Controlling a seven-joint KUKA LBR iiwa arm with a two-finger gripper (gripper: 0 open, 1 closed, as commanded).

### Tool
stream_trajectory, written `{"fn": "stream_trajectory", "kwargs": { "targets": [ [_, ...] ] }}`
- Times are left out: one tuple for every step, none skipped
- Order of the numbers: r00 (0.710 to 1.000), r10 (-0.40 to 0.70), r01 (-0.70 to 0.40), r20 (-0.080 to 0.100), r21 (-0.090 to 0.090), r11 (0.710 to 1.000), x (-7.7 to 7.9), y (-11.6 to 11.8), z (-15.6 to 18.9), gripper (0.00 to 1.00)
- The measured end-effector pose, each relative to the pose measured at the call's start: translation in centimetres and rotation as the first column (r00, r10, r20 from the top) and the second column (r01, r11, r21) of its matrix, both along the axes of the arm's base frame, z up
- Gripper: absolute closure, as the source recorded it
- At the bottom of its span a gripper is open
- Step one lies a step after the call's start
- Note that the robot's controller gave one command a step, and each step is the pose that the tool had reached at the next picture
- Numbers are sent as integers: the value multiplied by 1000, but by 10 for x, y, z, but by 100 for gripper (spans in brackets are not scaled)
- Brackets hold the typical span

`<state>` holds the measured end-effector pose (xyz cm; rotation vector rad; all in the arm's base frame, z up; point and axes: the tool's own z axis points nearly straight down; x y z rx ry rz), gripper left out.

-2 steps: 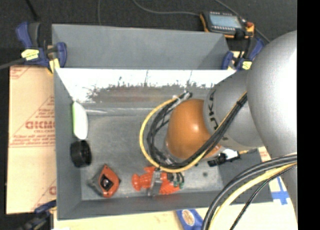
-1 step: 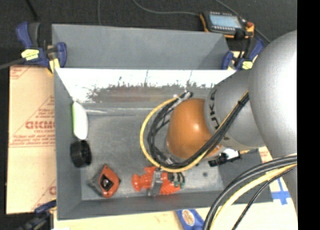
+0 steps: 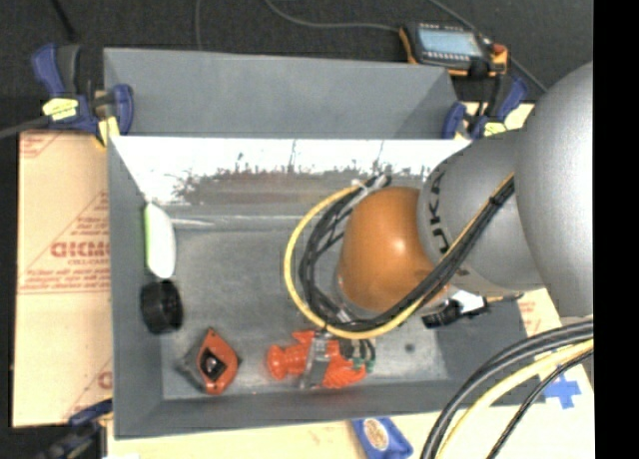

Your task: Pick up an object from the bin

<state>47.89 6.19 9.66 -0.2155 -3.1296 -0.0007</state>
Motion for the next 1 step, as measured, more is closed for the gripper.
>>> {"fn": "stream_trajectory", "kwargs": {
  "targets": [
    [1000,0,0,6,1,1000,2,0,15,100]
  ]
}}
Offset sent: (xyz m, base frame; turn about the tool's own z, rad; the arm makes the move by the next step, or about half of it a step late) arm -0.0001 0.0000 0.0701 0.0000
